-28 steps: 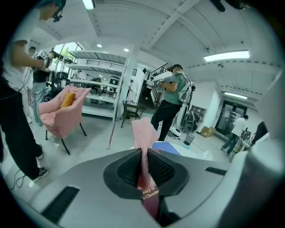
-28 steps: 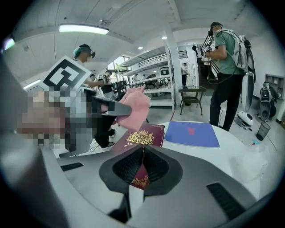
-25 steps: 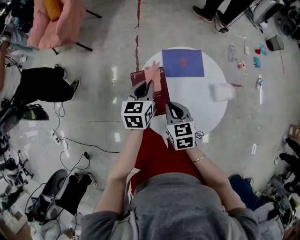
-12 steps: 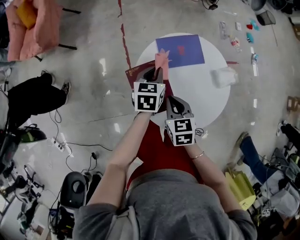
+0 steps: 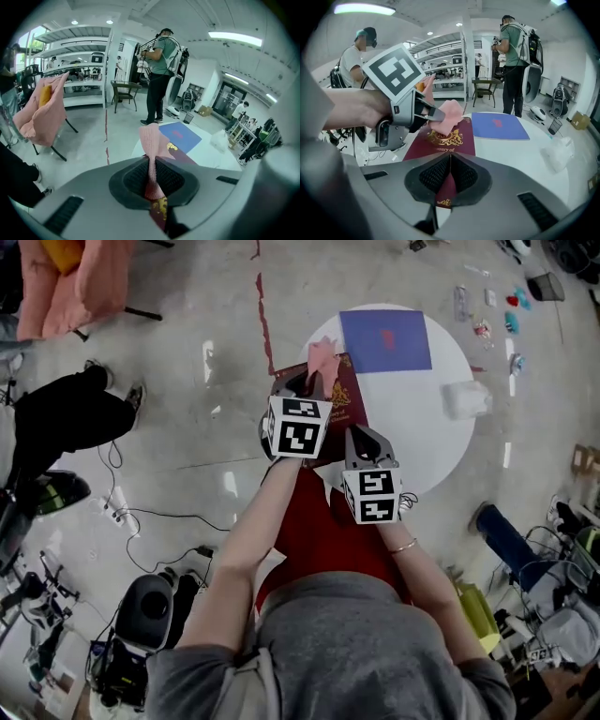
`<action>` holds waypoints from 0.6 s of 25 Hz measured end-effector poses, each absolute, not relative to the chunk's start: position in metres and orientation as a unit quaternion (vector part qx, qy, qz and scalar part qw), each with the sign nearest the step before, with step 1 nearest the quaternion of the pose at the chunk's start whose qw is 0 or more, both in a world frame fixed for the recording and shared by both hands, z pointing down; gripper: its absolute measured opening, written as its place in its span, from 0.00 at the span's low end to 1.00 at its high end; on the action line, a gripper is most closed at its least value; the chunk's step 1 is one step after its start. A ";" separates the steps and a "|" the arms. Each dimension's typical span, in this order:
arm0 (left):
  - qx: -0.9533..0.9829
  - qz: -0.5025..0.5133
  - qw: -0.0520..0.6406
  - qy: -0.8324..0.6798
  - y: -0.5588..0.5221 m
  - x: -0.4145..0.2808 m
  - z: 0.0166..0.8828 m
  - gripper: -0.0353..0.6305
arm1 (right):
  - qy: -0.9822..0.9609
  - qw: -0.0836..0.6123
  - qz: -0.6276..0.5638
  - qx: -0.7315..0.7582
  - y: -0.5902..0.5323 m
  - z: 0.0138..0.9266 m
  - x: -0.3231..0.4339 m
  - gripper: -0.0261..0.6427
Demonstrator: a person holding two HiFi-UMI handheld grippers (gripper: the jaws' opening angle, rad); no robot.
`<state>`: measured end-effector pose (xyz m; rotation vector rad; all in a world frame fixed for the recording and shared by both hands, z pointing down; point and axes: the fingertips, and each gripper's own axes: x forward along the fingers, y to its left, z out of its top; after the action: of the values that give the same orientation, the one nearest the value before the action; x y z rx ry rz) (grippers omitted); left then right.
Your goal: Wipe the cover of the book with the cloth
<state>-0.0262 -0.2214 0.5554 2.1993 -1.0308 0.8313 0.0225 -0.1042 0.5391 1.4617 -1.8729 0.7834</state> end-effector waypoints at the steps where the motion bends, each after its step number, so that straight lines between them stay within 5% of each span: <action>1: 0.818 0.311 0.288 -0.389 -0.223 -0.035 0.558 0.10 | -0.711 0.318 0.297 0.553 -0.107 0.540 0.020 0.08; 15: 0.774 0.301 0.314 -0.460 -0.210 -0.133 0.573 0.10 | -0.692 0.353 0.287 0.560 -0.105 0.553 0.023 0.08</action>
<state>-0.1333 -0.2104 0.5727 2.0412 -1.2130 0.7945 0.0229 -0.1045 0.5531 1.4487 -1.7893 0.7431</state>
